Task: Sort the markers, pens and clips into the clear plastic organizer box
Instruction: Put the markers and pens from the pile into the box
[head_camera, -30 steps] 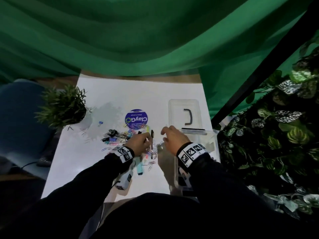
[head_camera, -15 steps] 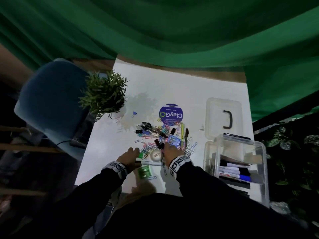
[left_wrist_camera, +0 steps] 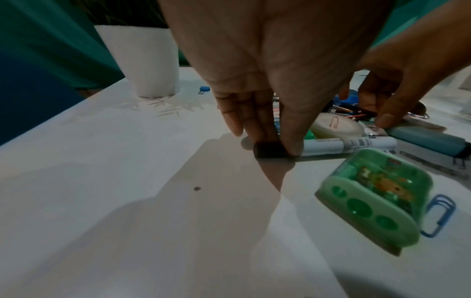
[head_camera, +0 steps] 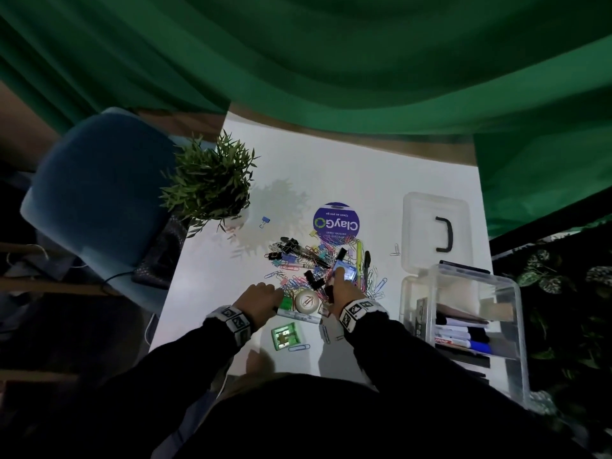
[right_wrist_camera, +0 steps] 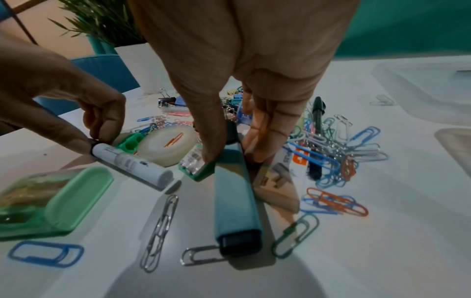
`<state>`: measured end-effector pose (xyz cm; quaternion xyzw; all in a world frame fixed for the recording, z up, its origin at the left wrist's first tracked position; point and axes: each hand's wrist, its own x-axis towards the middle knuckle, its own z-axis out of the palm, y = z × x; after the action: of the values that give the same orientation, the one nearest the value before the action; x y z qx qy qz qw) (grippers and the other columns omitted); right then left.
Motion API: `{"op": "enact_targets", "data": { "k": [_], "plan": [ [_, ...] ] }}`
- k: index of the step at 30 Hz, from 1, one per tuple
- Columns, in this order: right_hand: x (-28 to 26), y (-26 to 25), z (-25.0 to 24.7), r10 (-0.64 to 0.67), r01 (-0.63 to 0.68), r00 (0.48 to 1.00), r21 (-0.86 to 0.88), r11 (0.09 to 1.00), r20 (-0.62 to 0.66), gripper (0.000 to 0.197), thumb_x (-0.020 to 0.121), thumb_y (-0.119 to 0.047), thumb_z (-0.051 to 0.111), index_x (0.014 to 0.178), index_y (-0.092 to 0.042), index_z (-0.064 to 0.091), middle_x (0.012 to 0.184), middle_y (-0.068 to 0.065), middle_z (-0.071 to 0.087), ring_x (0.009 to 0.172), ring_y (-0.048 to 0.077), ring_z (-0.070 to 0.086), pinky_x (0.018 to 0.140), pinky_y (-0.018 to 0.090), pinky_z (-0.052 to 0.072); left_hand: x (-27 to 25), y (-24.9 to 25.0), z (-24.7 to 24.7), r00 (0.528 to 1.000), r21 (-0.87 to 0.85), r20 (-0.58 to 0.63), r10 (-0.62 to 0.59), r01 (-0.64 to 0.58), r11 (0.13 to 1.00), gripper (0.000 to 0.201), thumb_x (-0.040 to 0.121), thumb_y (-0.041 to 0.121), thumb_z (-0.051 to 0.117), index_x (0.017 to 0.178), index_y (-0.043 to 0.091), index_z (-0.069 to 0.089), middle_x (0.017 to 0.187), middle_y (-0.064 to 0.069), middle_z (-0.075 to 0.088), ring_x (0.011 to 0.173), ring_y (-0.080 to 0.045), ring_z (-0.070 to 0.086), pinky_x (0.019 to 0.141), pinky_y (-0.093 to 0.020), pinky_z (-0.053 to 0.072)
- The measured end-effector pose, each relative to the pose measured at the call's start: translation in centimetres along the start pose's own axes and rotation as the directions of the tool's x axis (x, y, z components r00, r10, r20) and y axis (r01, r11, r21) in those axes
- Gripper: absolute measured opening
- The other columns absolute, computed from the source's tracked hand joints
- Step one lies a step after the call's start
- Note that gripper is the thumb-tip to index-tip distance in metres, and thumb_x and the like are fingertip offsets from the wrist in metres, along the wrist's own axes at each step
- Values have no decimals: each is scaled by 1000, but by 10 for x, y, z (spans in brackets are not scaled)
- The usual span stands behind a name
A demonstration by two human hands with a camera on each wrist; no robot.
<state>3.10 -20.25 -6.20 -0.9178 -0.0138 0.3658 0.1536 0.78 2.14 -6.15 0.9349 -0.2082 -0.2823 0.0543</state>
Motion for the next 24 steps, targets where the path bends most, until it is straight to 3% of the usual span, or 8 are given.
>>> {"op": "enact_targets", "data": {
  "k": [4,7,9,14,17,19,21,24],
  "plan": [
    [9,6,1,35,-35,999,36,999,7,67,87,-20,66,139,-5,27,111,17,63,100,31,64,74,34,47,1,-10,-5,998,-37,59,-20,22,999,23,89,15,54,111,11,59,108,-14,58,95,-33,59,76,-33,39],
    [8,8,-6,25,-24,999,-27,999,43,25,93,-25,56,107,-5,56,101,15,64,99,30,63,71,30,43,2,-13,-10,995,-82,95,-12,20,996,24,92,15,51,113,13,61,114,-14,53,96,-34,59,80,-35,42],
    [7,11,-10,29,-29,998,-12,1000,55,20,92,-29,56,92,-9,57,87,10,61,95,29,65,65,26,41,2,-17,-17,997,-227,72,-1,17,974,22,90,15,56,109,15,64,111,-11,53,96,-32,58,81,-34,44],
    [6,25,-35,166,-128,983,353,927,-79,40,93,-27,52,125,-6,44,115,15,62,102,30,61,77,25,44,2,-27,-48,993,-710,-88,-77,-8,704,15,84,19,70,97,27,69,95,6,69,90,-8,63,85,-25,50],
    [13,32,-51,347,-230,923,485,844,-166,40,98,-26,47,128,-2,36,120,24,58,107,37,59,76,32,41,12,-17,-71,981,-865,-122,-152,-30,500,7,91,18,63,96,17,65,89,-7,70,83,-13,65,82,-29,50],
    [25,35,-57,425,-277,884,513,813,-196,38,98,-22,47,126,0,35,121,27,57,107,40,58,81,38,46,26,-10,-82,975,-889,-131,-179,-35,456,7,96,20,55,94,16,61,83,-11,69,77,-13,67,79,-33,52],
    [35,36,-59,449,-321,874,478,818,-183,40,95,-20,53,125,1,36,123,26,55,110,39,57,85,41,47,43,-1,-84,977,-874,-76,-197,30,485,11,98,24,48,94,19,57,83,-11,67,72,-14,70,74,-35,52],
    [44,37,-55,442,-369,887,368,853,-136,54,88,-30,66,124,0,40,126,21,52,116,36,54,91,40,46,64,17,-76,981,-655,-34,-192,123,746,11,98,16,43,99,16,54,92,-9,60,73,-23,64,66,-34,47]
  ]
}}
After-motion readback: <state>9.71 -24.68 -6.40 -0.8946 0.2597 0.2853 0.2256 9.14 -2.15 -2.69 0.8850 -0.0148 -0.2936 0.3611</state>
